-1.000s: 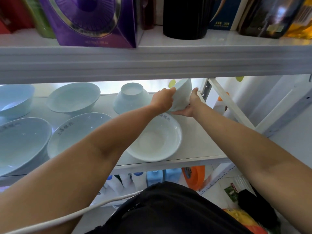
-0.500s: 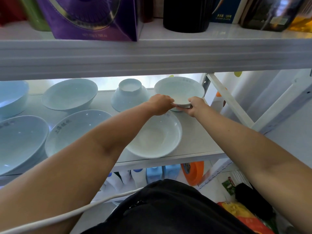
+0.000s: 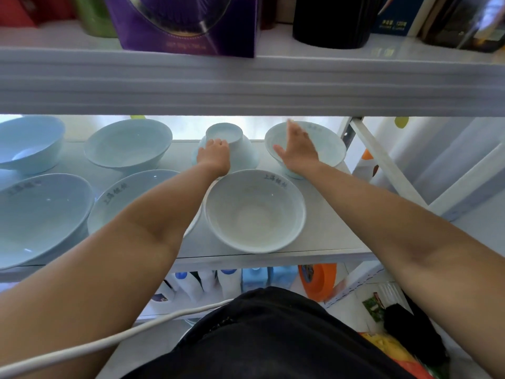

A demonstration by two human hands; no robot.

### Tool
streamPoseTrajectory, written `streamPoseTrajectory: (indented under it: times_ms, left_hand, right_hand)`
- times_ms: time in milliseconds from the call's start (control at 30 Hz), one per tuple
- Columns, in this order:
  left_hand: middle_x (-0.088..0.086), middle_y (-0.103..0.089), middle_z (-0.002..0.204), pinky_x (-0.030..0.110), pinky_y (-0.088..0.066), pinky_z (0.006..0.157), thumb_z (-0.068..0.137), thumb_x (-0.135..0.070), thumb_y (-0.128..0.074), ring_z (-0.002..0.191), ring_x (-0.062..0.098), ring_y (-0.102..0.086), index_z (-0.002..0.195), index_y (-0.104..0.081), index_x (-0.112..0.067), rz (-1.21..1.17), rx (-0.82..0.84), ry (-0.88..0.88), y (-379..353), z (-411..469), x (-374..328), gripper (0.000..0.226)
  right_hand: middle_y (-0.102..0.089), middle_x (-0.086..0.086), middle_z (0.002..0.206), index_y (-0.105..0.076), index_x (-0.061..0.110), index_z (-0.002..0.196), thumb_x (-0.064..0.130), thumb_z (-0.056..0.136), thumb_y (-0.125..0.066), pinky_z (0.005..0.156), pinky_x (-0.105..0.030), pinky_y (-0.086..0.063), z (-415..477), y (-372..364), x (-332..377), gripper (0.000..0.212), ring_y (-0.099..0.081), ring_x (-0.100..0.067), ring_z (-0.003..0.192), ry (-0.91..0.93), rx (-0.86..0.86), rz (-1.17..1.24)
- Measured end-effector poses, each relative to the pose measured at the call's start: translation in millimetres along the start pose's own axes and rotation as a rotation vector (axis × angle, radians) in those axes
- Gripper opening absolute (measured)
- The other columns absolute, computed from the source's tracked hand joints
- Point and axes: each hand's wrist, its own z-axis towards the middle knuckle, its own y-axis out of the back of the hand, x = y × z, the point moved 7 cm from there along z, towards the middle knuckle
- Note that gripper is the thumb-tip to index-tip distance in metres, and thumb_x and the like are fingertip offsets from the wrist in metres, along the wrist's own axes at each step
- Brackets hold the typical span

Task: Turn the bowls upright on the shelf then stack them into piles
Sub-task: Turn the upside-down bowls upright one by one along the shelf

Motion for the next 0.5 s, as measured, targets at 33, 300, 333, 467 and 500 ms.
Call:
streamPoseTrajectory:
  times_ms: [33,300,333,467,500]
  left_hand:
    - [0.016,-0.044,0.136,0.045,-0.034,0.105,0.089,0.0,-0.039,0.133,0.032,-0.033,0.131,-0.041,-0.002,0.037,-0.039,-0.023,3.7,-0.3,-0.5,0.042]
    - [0.02,-0.059,0.114,0.042,-0.048,0.088,0.087,0.008,-0.044,0.111,0.035,-0.053,0.105,-0.06,0.001,-0.072,-0.149,-0.023,15.0,3.2,5.8,0.025]
    - [0.02,-0.062,0.109,0.04,-0.05,0.086,0.086,0.007,-0.048,0.103,0.034,-0.058,0.099,-0.062,0.001,-0.119,-0.144,-0.018,15.5,4.3,8.1,0.02]
    - [0.017,-0.067,0.098,0.038,-0.051,0.082,0.083,0.005,-0.056,0.093,0.033,-0.062,0.088,-0.065,0.0,-0.282,-0.16,0.027,22.1,7.7,18.1,0.011]
    - [0.017,-0.067,0.097,0.037,-0.052,0.083,0.083,0.005,-0.058,0.092,0.033,-0.063,0.087,-0.065,0.0,-0.323,-0.169,0.042,25.6,8.8,20.6,0.01]
  right_hand:
    - [-0.017,-0.01,0.158,-0.011,0.011,0.151,0.034,0.095,-0.049,0.118,-0.039,-0.019,0.1,-8.1,13.4,0.071,-0.018,-0.027,0.145,0.091,0.059,-0.062]
    - [-0.037,-0.007,0.148,-0.032,0.013,0.144,0.027,0.097,-0.046,0.111,-0.036,-0.029,-3.9,-55.6,70.8,0.051,-0.034,-0.024,0.137,0.256,0.321,-0.021]
    - [-0.04,-0.008,0.146,-0.034,0.012,0.143,0.025,0.097,-0.046,0.109,-0.035,-0.03,-3.5,-55.6,73.4,0.049,-0.037,-0.025,0.134,0.238,0.325,0.01]
    - [-0.037,-0.013,0.148,-0.026,0.005,0.145,0.03,0.099,-0.043,0.106,-0.035,-0.033,1.5,-54.3,66.9,0.055,-0.038,-0.029,0.134,0.06,0.349,0.033]
    - [-0.037,-0.014,0.148,-0.024,0.005,0.145,0.031,0.099,-0.042,0.105,-0.035,-0.033,3.5,-54.8,63.8,0.056,-0.038,-0.03,0.134,0.013,0.361,0.048]
